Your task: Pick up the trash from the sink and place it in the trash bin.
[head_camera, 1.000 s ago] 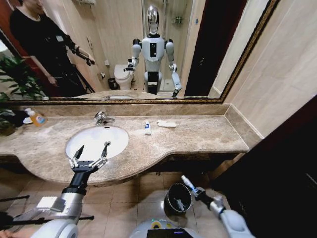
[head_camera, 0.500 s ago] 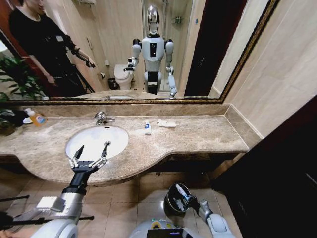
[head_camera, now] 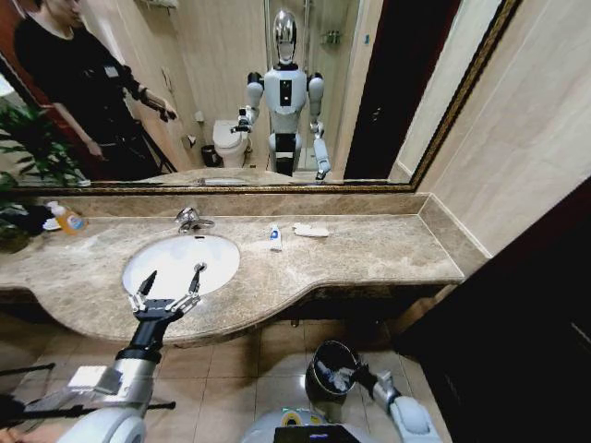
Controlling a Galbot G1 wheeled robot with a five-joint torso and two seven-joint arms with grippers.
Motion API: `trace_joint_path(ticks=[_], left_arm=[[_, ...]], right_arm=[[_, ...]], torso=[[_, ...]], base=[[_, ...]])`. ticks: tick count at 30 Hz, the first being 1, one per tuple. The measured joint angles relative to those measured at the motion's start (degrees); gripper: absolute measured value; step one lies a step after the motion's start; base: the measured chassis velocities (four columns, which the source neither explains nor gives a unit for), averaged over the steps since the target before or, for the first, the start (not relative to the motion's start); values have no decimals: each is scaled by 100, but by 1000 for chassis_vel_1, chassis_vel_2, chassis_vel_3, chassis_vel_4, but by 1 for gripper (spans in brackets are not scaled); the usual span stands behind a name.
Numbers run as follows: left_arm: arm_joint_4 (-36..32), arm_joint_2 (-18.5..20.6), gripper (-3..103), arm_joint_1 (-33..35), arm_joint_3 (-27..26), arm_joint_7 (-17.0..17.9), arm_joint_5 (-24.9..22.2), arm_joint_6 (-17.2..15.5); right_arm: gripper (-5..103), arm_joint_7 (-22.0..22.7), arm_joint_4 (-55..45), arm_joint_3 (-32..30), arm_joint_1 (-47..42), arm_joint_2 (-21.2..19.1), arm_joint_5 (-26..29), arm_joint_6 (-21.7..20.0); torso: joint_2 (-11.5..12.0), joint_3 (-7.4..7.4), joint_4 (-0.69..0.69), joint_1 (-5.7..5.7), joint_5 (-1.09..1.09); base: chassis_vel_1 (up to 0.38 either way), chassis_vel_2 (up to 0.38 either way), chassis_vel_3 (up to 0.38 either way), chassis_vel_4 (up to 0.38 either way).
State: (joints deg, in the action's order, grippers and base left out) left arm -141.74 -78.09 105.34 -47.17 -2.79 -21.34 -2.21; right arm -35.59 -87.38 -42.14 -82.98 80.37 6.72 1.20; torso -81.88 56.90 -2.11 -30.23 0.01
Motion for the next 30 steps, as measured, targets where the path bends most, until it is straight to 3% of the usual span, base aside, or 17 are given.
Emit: trace_joint_path(ticks=[3,5,7,8,9,12,13,16,17,20,21,22,25,28,30], left_arm=[[0,0,100,0,0,0,0,0],[0,1,100,0,0,0,0,0],[0,0,100,0,0,0,0,0],[0,0,100,0,0,0,0,0],[0,0,100,0,0,0,0,0],[0,0,100,0,0,-1,0,0],[0,0,100,0,0,-1,0,0],[0,0,100,0,0,2,0,0],[0,0,100,0,0,2,0,0],[0,0,100,0,0,0,0,0],[0,1,100,0,1,-4,0,0],[0,1,100,0,1,-4,0,0],[0,0,100,0,-1,2,0,0],[0,0,100,0,0,0,0,0],[0,0,100,0,0,0,0,0]], right_arm=[[99,224,-552,-100,-42,-30,265,-239],[100,1259,-2080,-307,-56,-126,603,-948],[100,1467,-2313,-309,-19,-171,675,-1058],[100,1874,-2765,-252,147,-303,893,-1360],[100,1874,-2765,-252,147,-303,893,-1360],[100,2284,-2971,325,996,-851,1368,-1934],[100,2284,-2971,325,996,-851,1368,-1934],[100,2306,-2337,1167,2093,-1323,1440,-1990],[100,2306,-2337,1167,2093,-1323,1440,-1990],[100,2248,-1464,2005,3093,-1541,1441,-1981],[100,2068,-962,2469,3690,-1629,1340,-1872],[100,2068,-962,2469,3690,-1629,1340,-1872],[100,1636,-1,3382,4858,-1771,1014,-1716],[100,1430,427,3761,5363,-1785,889,-1761],[100,1162,832,4127,5922,-1797,755,-2009]], torso=[[0,0,0,0,-2],[0,0,1,0,-4],[0,0,1,0,-8],[0,0,2,0,-3],[0,0,2,0,-3],[0,0,1,0,-1],[0,0,1,0,-1],[0,1,-1,-1,0],[0,1,-1,-1,0],[1,2,0,-1,1],[1,2,0,-1,2],[1,2,0,-1,2],[1,2,-2,-1,-2],[1,2,-1,-1,0],[1,2,0,-1,-1]], base=[[0,0,0,0],[0,0,0,0],[0,0,0,0],[0,0,0,0],[0,0,0,0],[0,0,0,0],[0,0,0,0],[0,0,0,0],[0,0,0,0],[0,0,0,0],[0,0,0,0],[0,0,0,0],[0,0,0,0],[0,0,0,0],[0,0,0,0]])
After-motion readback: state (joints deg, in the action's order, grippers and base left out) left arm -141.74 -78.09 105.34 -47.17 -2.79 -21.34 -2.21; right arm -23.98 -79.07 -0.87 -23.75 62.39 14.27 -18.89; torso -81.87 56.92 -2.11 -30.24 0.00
